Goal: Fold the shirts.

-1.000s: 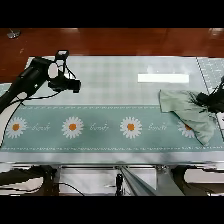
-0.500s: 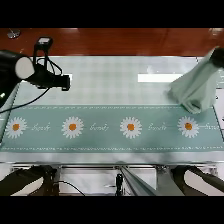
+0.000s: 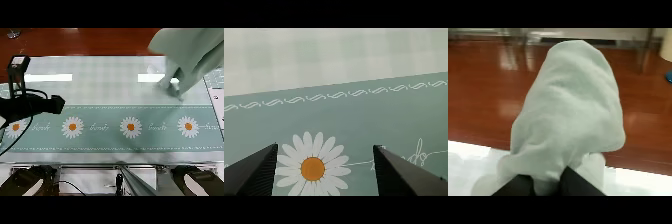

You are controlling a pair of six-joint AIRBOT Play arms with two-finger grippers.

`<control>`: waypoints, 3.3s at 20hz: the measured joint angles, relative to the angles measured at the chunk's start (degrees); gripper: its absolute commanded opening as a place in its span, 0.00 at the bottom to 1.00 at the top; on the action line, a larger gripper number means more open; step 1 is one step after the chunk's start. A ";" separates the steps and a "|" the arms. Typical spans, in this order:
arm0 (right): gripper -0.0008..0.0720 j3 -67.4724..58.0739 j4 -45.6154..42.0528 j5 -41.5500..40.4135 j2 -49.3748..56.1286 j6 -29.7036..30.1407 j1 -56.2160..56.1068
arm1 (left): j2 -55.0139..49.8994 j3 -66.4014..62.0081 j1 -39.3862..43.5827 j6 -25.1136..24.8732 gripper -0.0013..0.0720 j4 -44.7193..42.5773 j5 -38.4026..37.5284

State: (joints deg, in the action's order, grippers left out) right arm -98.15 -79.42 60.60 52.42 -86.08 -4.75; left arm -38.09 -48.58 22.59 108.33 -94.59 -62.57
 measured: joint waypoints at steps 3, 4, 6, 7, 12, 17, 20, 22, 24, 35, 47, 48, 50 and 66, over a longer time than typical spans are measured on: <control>0.05 1.44 1.73 2.86 -0.92 0.85 -5.99 | 2.21 2.19 -1.38 1.70 0.98 -0.42 1.25; 0.05 3.39 3.15 3.21 -1.01 1.05 -8.17 | 2.51 2.54 -1.64 2.19 0.98 -0.46 2.27; 0.05 9.86 6.08 2.91 -0.76 1.03 -13.07 | 2.82 3.02 -1.99 2.99 0.98 -0.66 4.96; 0.05 14.25 7.43 2.21 -0.20 0.46 -15.74 | 2.82 3.13 -2.05 3.34 0.98 -0.66 6.47; 0.24 32.02 15.45 -6.51 9.42 -2.21 -29.20 | 1.51 3.45 -2.21 4.55 0.98 -0.72 10.08; 0.87 34.51 25.27 -10.82 21.88 -0.46 -33.00 | -1.46 3.45 -2.21 4.85 0.98 -0.07 8.92; 0.87 29.59 22.80 -4.39 22.25 1.55 -24.87 | -4.44 3.45 -2.23 4.72 0.98 0.94 2.45; 0.87 27.45 17.07 -0.39 19.06 2.10 -16.46 | -6.71 3.58 -2.29 2.95 0.98 2.95 -1.57; 0.87 28.96 9.09 1.60 14.64 0.74 -6.62 | -9.14 3.87 -2.36 0.76 0.98 7.48 -2.91; 0.87 61.29 15.21 0.39 2.27 5.07 24.28 | -33.83 3.58 -6.32 -24.72 0.05 48.43 -1.01; 0.86 56.83 28.96 -3.61 20.65 7.69 22.29 | -38.45 -1.92 -7.26 -32.06 0.05 51.63 -1.92; 0.86 55.34 29.81 -3.65 22.80 7.91 21.51 | -38.47 -2.14 -7.28 -32.20 0.05 51.67 -1.90; 0.84 51.95 31.12 -3.61 27.26 8.11 19.04 | -38.49 -2.38 -7.28 -32.28 0.05 51.71 -1.92; 0.05 -14.14 23.12 7.50 23.28 4.39 10.08 | -22.40 -36.54 -18.08 -31.06 0.05 52.17 12.09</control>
State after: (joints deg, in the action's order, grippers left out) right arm -112.29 -56.29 68.10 75.70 -81.69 5.32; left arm -60.49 -85.12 4.51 77.28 -42.41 -50.48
